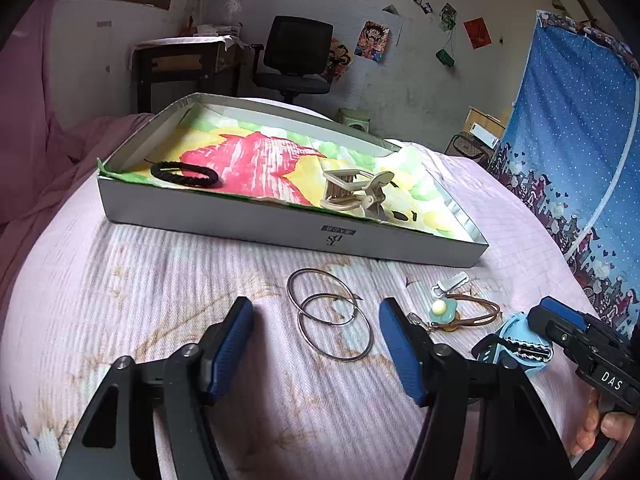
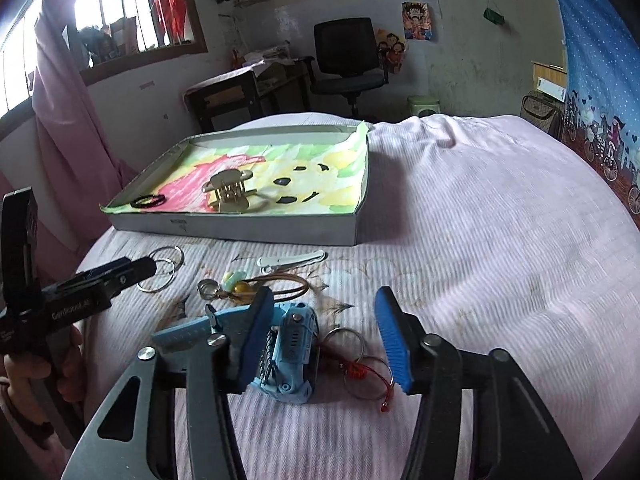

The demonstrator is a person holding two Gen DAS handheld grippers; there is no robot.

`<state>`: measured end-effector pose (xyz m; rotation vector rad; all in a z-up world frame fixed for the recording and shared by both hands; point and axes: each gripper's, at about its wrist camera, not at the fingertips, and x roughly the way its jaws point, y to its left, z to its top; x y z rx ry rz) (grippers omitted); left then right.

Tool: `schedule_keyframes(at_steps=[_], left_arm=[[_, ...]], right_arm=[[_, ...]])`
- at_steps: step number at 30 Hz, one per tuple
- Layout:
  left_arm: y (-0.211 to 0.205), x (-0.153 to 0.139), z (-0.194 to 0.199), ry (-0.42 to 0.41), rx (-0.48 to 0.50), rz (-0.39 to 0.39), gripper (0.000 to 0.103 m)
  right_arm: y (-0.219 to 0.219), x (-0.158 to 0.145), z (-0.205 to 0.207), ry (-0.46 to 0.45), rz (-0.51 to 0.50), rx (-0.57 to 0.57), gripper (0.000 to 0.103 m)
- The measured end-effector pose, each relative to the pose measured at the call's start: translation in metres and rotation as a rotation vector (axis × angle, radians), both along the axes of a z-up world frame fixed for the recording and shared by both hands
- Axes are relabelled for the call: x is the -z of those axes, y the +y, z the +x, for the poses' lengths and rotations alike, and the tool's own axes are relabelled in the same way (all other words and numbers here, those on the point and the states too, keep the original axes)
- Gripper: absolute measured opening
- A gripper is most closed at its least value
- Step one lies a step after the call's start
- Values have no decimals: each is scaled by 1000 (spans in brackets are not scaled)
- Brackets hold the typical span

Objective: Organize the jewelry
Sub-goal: 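Grasp the silver hoop rings with the left tool while the right tool grasps the blue watch strap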

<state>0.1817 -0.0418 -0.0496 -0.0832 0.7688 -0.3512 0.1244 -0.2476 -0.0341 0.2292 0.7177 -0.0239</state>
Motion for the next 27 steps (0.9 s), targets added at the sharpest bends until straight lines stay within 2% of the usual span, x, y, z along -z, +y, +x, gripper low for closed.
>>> schedule_keyframes(at_steps=[3, 7, 15, 23, 27], left_arm=[[-1, 3, 0, 3, 5, 0, 52], [-2, 9, 3, 20, 6, 5, 41], [-1, 18, 3, 58, 47, -24, 7], [-9, 17, -11, 14, 98, -16, 6], [-7, 13, -18, -14, 99, -30, 6]], right_arm=[[3, 3, 2, 6, -7, -8, 45], [7, 8, 5, 26, -9, -18, 36], [9, 11, 3, 52, 3, -37, 30], [4, 14, -4, 58, 76, -37, 17], [-4, 14, -11, 32, 135, -24, 16]])
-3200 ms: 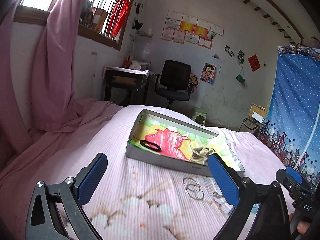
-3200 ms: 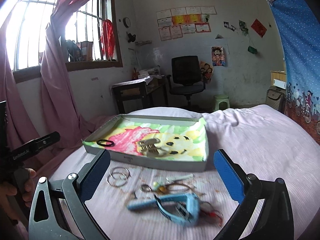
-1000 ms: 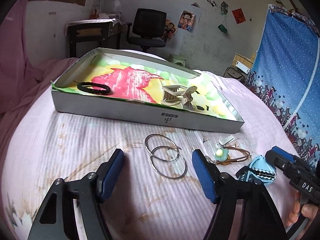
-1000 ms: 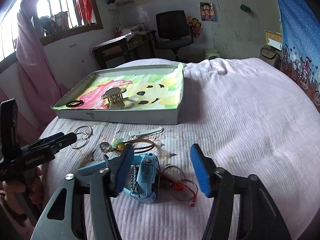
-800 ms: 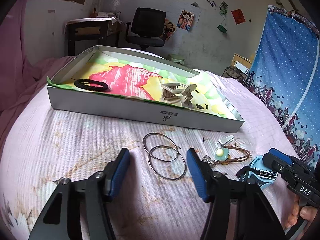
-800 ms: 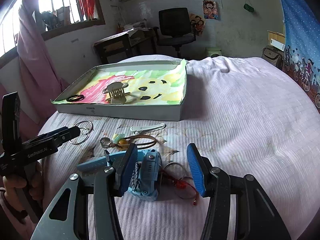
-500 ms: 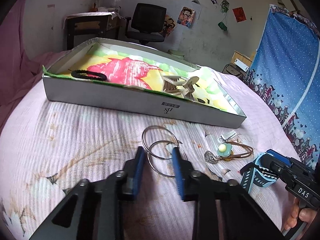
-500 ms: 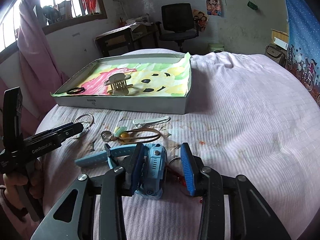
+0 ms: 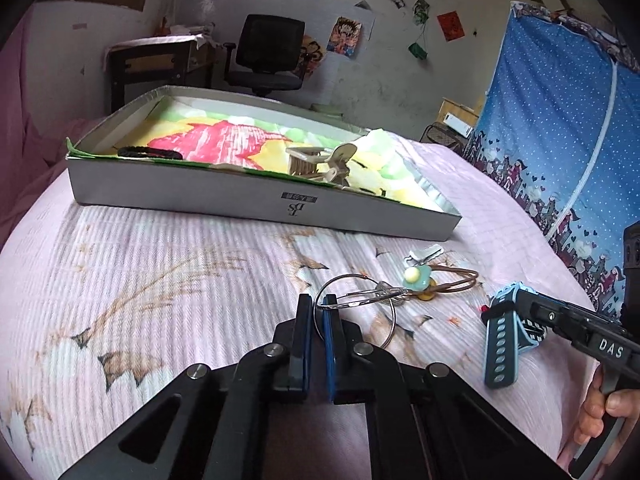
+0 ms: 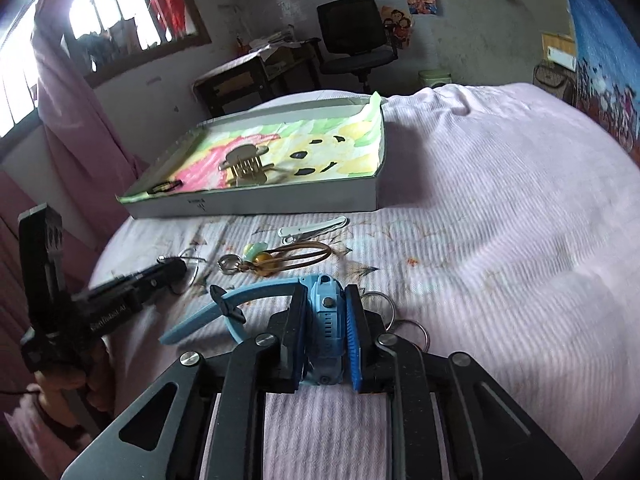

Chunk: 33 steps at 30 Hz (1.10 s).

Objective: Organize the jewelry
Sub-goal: 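Grasp the silver hoop rings with the left tool while the right tool grasps the blue watch strap, then carry the hoop rings in the left tool while the right tool carries the watch over the tray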

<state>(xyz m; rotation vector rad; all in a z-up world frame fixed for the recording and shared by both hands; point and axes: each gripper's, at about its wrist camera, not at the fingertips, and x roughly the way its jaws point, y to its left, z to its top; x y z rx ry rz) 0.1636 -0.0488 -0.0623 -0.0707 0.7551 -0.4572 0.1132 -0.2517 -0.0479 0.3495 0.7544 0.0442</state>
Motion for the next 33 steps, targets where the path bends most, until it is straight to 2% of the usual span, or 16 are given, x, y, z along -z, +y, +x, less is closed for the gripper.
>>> schedule_keyframes(at_steps=[4, 13, 25, 29, 33], left_arm=[[2, -2, -7, -9, 0, -13, 6], [4, -9, -22, -37, -4, -26, 6], [9, -34, -34, -71, -22, -55, 6], [12, -36, -35, -78, -30, -65, 5], [13, -33, -35, -72, -34, -61, 5]], right_arm=[[-6, -5, -8, -59, 38, 12, 16], [-1, -25, -18, -186, -11, 19, 16], [6, -44, -25, -298, -2, 15, 16], [12, -43, -24, -292, -9, 1, 16], [15, -35, -19, -237, -26, -8, 16]])
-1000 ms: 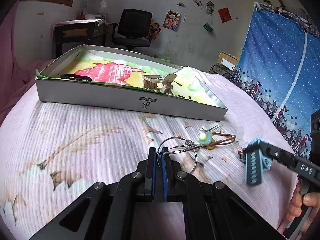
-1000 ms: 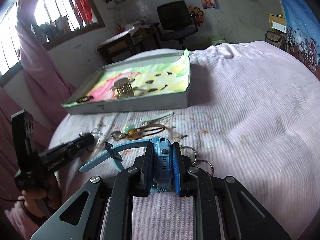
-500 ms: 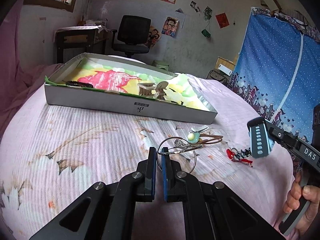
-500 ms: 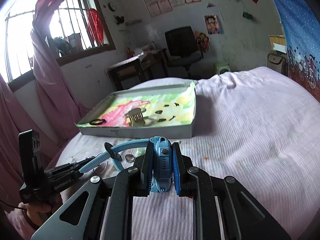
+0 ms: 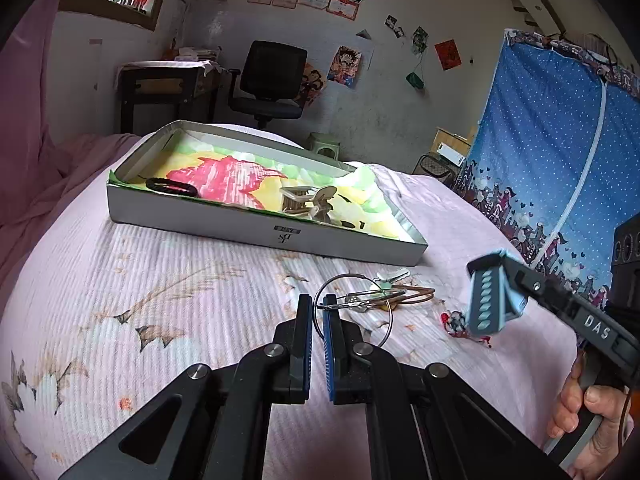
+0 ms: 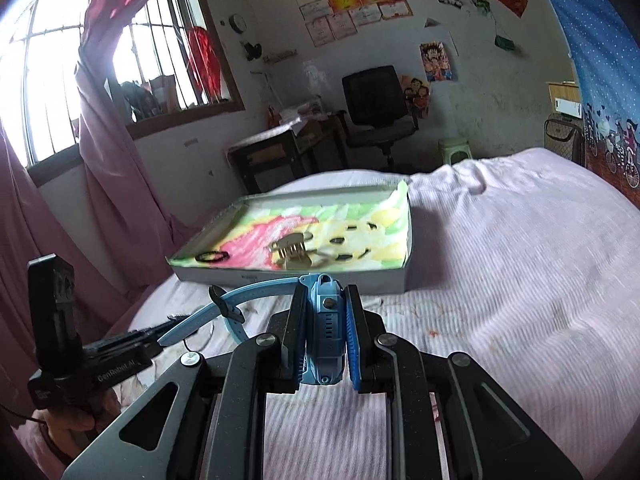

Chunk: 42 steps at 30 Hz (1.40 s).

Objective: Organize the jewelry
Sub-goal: 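Carry the hoop rings in the left tool while the right tool carries the watch over the tray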

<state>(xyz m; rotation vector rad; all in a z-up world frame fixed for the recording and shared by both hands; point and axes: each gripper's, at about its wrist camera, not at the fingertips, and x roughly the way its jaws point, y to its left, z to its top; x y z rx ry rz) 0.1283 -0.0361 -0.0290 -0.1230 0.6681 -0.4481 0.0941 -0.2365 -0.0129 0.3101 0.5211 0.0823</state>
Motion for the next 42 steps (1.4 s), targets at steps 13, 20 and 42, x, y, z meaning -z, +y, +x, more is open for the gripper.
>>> schedule_keyframes(at_steps=[13, 20, 42], left_arm=[[-2, 2, -8, 5, 25, -2, 5], [1, -8, -16, -10, 23, -10, 5], [36, -25, 12, -19, -85, 12, 5]], right_arm=[[-11, 4, -17, 112, -3, 47, 16], [-7, -13, -23, 48, -14, 40, 16], [43, -20, 62, 146, -87, -188, 16]])
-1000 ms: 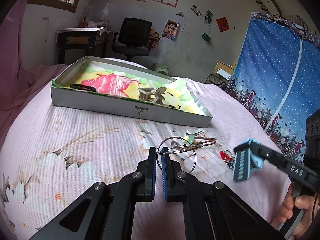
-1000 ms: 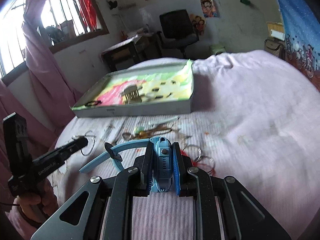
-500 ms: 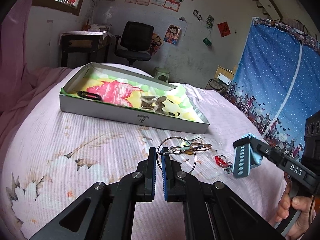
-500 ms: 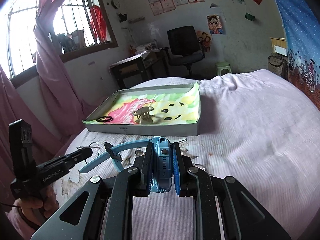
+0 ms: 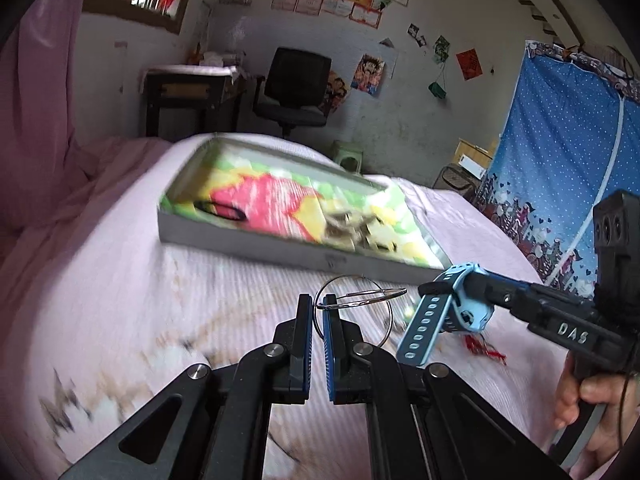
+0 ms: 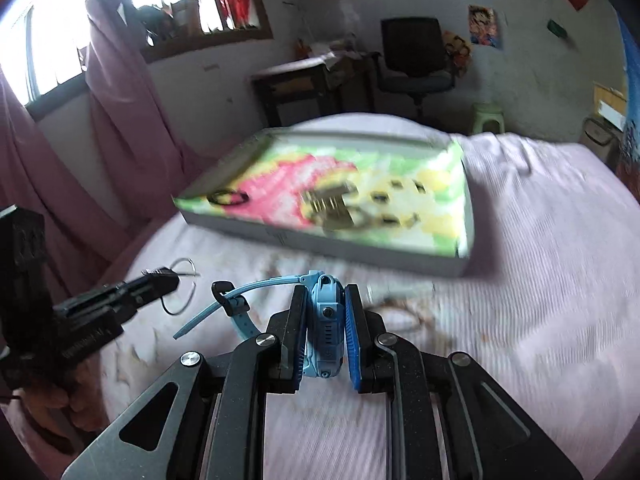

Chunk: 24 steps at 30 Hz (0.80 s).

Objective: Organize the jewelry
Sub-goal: 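Carry the hoop rings in the left tool while the right tool carries the watch over the tray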

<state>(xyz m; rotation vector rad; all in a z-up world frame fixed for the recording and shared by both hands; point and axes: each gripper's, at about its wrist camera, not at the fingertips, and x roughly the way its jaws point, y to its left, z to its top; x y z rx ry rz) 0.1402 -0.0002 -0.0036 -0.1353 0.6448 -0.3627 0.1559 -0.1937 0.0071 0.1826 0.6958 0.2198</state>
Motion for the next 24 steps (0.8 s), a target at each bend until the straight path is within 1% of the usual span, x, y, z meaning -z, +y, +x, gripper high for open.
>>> schedule_keyframes(at_steps=[2, 5, 9, 11, 13, 16, 19, 22, 24], left_arm=[[4, -6, 7, -6, -2, -1, 5], [9, -10, 22, -2, -7, 6, 6], [10, -8, 45, 24, -4, 45, 5], [9, -7, 59, 40, 2, 55, 5], [6, -8, 68, 46, 9, 59, 5], [0, -9, 80, 56, 25, 69, 5], [-6, -10, 95, 69, 38, 78, 5], [-12, -6, 112, 96, 39, 83, 6], [-16, -2, 123, 120, 37, 85, 6]], right_arm=[[1, -8, 7, -21, 19, -11, 16], [3, -7, 21, -24, 31, -19, 16], [7, 8, 49, 21, 41, -24, 16], [7, 17, 61, 43, 61, -25, 16], [5, 23, 71, 53, 102, -25, 16], [2, 22, 78, 35, 144, -33, 16], [-1, 19, 84, -3, 178, -15, 16], [-2, 24, 96, -1, 148, 18, 16], [-8, 31, 101, 5, 176, 38, 16]])
